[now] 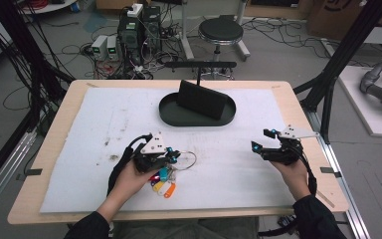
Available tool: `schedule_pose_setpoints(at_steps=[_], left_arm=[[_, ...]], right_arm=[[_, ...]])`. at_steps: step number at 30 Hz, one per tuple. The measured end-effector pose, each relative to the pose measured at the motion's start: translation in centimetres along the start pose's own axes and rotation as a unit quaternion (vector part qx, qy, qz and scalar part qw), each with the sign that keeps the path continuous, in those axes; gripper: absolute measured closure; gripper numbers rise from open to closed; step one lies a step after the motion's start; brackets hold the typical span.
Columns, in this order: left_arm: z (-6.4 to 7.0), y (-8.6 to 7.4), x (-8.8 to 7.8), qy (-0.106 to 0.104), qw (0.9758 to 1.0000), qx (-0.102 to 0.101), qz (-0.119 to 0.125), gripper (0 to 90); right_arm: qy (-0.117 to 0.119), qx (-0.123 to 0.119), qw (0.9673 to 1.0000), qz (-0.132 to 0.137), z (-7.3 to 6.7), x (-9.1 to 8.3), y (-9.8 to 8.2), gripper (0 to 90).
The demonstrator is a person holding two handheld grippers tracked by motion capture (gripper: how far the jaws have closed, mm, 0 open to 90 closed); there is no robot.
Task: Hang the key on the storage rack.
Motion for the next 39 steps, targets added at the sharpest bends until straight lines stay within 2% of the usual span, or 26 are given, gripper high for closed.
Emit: schedule_pose_setpoints(at_steps=[9, 19, 29, 39], left_arm=[[-0.2, 0.4, -0.6, 0.001, 0.9998, -0.006, 0.02, 86.6], [-1.1, 1.5, -2.3, 0.019, 0.9981, -0.016, 0.056, 86.6], [-2.2, 3.0, -4.1, 0.045, 0.9949, -0.018, 0.089, 86.6], [-4.2, 4.5, -5.0, 0.077, 0.9906, -0.028, 0.109, 86.6]], right_arm=[[-0.003, 0.002, 1.0, 0.002, 0.1, -0.1, 0.0, 26.9], [-0.005, 0.005, 1.0, 0.001, 0.2, -0.1, -0.1, 26.9], [-0.007, 0.007, 1.0, 0.001, 0.2, -0.1, -0.1, 26.9], [-0.01, 0.006, 0.9999, 0.002, 0.3, -0.1, -0.1, 27.0]])
Point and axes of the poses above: each handheld gripper's, and its own axes: x roughly forward along the jaws, y roughly out of its top, z roughly to its right, the point moved 1 cm from there along x, roughly forward along the jaws, and after that the axes turned 4 degrees about y, right-handed, at the moved point
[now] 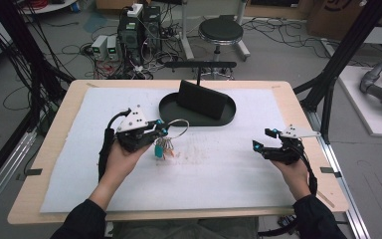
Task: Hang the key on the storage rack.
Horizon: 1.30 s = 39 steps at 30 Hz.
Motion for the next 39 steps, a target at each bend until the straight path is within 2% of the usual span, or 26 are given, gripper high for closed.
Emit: schedule_pose_setpoints(at_steps=[9, 18, 26, 39], left_arm=[[-2.5, 2.6, 0.1, 0.039, 0.999, -0.01, 0.02, 86.7], [-3.9, 4.4, 0.9, 0.062, 0.9978, -0.005, 0.021, 86.7], [-5.7, 5.9, 2.2, 0.083, 0.9963, -0.018, 0.018, 86.7], [-7.5, 6.4, 4.8, 0.103, 0.9943, -0.028, 0.009, 86.7]], right_arm=[[-0.003, 0.002, 1.0, 0.001, 0.0, 0.0, 0.0, 27.0], [-0.004, 0.004, 1.0, 0.002, 0.1, 0.0, 0.0, 27.0], [-0.006, 0.005, 1.0, 0.004, 0.2, 0.0, 0.0, 27.1], [-0.008, 0.007, 0.9999, 0.002, 0.2, 0.1, 0.0, 27.1]])
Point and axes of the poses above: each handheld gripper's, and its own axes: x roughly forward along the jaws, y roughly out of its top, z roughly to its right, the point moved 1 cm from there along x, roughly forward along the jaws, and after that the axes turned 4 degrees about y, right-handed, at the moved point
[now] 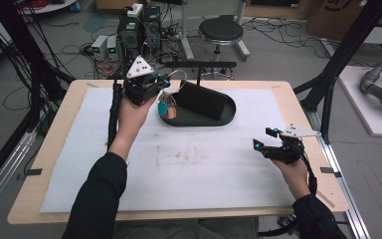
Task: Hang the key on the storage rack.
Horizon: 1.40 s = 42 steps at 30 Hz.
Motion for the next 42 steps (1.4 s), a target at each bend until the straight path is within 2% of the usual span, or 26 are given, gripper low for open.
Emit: schedule_pose_setpoints(at_steps=[15, 24, 28, 42], left_arm=[[-1.4, -0.9, 2.3, 0.021, 0.9994, -0.023, -0.011, 86.7], [-2.4, -1.9, 3.7, 0.04, 0.9978, -0.05, -0.016, 86.6], [-2.8, -2.3, 4.1, 0.04, 0.9971, -0.063, -0.016, 86.6], [-3.3, -3.2, 5.1, 0.045, 0.9959, -0.075, -0.024, 86.6]], right_arm=[[-0.002, 0.0, 1.0, 0.002, 0.0, 0.0, 0.0, 27.2], [-0.002, 0.001, 1.0, 0.002, 0.0, 0.0, 0.0, 27.2], [-0.002, 0.0, 1.0, 0.001, 0.0, 0.1, 0.0, 27.2], [0.0, -0.002, 1.0, 0.0, -0.1, 0.1, 0.0, 27.2]])
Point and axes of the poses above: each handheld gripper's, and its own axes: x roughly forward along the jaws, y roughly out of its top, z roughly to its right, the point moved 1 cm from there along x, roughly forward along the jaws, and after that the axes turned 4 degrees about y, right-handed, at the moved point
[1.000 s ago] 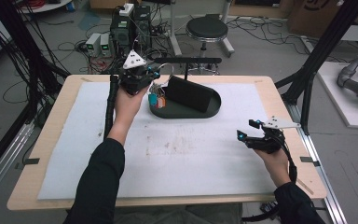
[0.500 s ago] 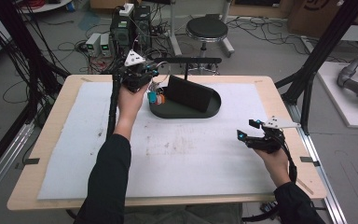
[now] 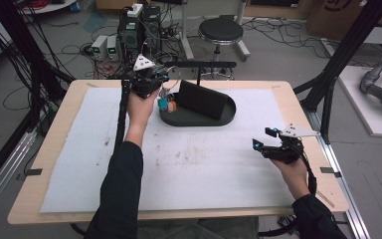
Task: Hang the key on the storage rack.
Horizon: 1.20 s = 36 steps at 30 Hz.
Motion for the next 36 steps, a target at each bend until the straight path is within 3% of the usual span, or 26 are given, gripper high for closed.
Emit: schedule_pose_setpoints(at_steps=[12, 26, 36], left_arm=[[-0.1, -0.4, 0.5, -0.003, 1.0, -0.007, -0.004, 86.6], [-0.4, -0.9, 1.0, 0.008, 0.9998, -0.016, -0.007, 86.4], [-0.2, -1.3, 1.3, 0.026, 0.9993, 0.002, -0.025, 85.8]], right_arm=[[0.0, 0.002, 1.0, 0.001, 0.0, 0.0, 0.0, 27.3], [0.001, -0.001, 1.0, 0.003, 0.1, 0.0, 0.0, 27.2], [0.002, 0.001, 1.0, 0.003, 0.0, 0.0, 0.0, 27.3]])
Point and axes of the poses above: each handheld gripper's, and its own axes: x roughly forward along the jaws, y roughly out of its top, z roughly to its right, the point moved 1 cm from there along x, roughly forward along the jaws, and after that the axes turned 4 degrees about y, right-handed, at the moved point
